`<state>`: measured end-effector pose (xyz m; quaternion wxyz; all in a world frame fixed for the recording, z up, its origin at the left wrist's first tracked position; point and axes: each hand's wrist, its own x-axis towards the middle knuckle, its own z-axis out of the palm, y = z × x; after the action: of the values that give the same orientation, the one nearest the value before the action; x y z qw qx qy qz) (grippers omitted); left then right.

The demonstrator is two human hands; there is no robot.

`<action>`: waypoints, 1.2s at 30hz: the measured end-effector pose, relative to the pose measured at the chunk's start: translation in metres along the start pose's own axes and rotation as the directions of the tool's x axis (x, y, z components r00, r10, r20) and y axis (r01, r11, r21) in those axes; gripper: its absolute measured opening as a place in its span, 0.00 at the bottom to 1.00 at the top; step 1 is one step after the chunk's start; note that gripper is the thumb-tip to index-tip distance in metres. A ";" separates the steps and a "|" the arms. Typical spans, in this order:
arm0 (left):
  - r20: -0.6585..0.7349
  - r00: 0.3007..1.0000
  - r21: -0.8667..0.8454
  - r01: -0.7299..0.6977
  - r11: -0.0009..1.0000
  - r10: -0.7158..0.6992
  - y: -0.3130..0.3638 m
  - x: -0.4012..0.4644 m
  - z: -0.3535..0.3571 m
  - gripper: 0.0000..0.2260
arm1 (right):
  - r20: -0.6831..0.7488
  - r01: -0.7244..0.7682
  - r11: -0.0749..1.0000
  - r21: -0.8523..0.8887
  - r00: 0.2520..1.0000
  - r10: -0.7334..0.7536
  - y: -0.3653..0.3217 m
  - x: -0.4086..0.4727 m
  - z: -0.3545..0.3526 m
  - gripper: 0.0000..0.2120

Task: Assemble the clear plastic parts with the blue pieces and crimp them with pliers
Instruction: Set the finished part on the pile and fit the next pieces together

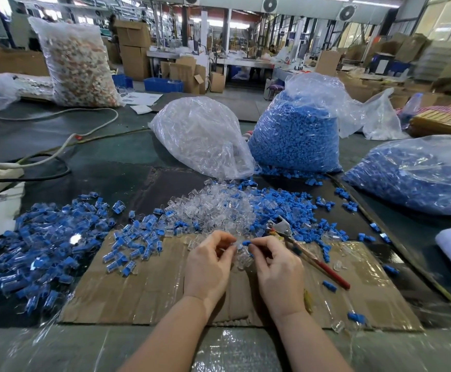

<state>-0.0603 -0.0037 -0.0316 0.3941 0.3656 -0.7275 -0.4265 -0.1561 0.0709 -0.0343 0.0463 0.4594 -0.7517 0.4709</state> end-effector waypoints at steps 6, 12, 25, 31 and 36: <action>0.010 0.999 -0.077 0.042 0.996 -0.041 -0.004 0.003 0.000 0.11 | 0.037 0.050 0.998 -0.047 0.998 -0.049 -0.002 0.000 0.001 0.04; 0.031 0.999 -0.069 0.043 0.997 -0.041 -0.004 0.003 -0.001 0.13 | 0.055 0.045 0.992 -0.116 0.998 -0.039 0.000 -0.001 0.003 0.06; 0.032 0.999 -0.041 0.034 0.999 -0.033 -0.005 0.003 -0.001 0.12 | 0.011 0.156 0.982 -0.105 0.988 -0.156 -0.001 -0.002 0.003 0.05; 0.030 0.999 -0.034 0.034 0.999 -0.033 -0.005 0.002 0.000 0.11 | 0.081 0.191 0.977 -0.094 0.980 -0.184 -0.001 -0.001 0.000 0.12; 0.034 0.998 -0.033 0.053 0.998 -0.052 -0.004 0.002 0.000 0.09 | 0.069 0.193 0.979 -0.064 0.980 -0.189 -0.001 0.001 0.001 0.10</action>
<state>-0.0604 -0.0070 -0.0342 0.3766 0.3705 -0.7170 -0.4548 -0.1557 0.0701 -0.0339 0.0839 0.5421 -0.7214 0.4228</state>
